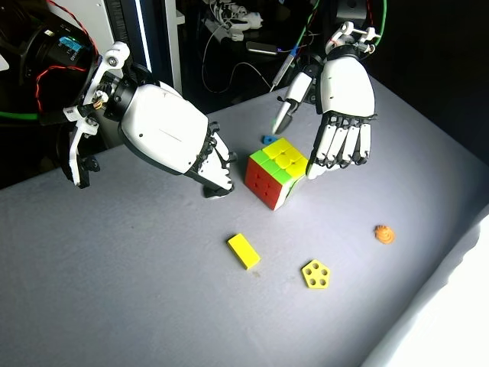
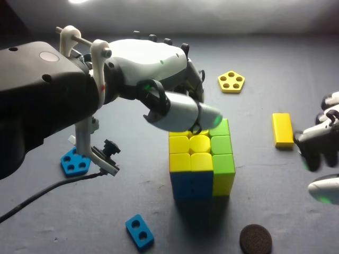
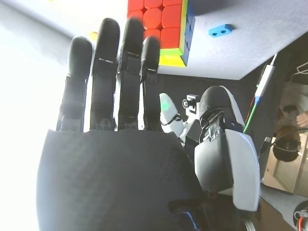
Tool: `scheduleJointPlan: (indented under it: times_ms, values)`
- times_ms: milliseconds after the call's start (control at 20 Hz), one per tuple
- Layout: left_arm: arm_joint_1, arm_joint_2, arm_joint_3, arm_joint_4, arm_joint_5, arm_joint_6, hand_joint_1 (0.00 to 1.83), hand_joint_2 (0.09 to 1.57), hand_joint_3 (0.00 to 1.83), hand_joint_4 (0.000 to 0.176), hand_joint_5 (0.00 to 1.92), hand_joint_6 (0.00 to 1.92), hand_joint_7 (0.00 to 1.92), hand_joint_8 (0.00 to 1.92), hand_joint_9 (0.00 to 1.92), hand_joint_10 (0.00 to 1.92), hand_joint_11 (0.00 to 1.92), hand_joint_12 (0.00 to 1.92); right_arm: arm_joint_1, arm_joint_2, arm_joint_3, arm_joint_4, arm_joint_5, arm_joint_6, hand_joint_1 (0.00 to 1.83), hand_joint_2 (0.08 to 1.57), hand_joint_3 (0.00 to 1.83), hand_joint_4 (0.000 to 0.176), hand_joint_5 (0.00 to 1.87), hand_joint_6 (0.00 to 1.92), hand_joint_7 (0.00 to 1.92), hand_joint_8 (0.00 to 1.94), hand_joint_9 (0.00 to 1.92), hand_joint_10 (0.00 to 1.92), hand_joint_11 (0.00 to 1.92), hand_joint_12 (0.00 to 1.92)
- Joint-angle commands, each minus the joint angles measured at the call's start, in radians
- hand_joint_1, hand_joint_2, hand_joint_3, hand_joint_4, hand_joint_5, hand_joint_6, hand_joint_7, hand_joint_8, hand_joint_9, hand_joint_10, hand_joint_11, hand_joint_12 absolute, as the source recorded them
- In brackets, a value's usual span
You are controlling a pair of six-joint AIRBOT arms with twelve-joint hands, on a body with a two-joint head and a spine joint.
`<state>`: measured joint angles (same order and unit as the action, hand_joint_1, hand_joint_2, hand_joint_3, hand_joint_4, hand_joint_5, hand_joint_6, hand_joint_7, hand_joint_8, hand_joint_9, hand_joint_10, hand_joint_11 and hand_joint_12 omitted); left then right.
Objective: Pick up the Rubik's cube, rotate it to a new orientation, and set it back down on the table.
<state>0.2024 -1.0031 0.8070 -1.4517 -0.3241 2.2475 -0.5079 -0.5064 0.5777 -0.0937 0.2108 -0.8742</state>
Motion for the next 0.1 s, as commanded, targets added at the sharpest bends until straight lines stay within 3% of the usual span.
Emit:
scheduleJointPlan:
  times_ms: [0,50]
  values:
    - [-0.017,0.015,-0.003,0.026,-0.014,-0.003,0.23,1.33,0.00,0.000,0.69,1.05,0.71,1.45,0.66,1.62,0.43,1.89,0.012,0.004,-0.002,0.007,0.101,0.001,0.09,1.28,0.00,0.000,0.66,1.25,0.76,1.41,0.60,1.72,0.47,1.92]
    - [-0.017,0.017,-0.003,0.029,-0.014,-0.003,0.25,1.33,0.00,0.000,0.67,1.20,0.76,1.49,0.72,1.68,0.49,1.91,0.012,0.004,-0.002,0.007,0.101,0.001,0.10,1.28,0.00,0.000,0.70,1.29,0.77,1.44,0.63,1.73,0.49,1.92]
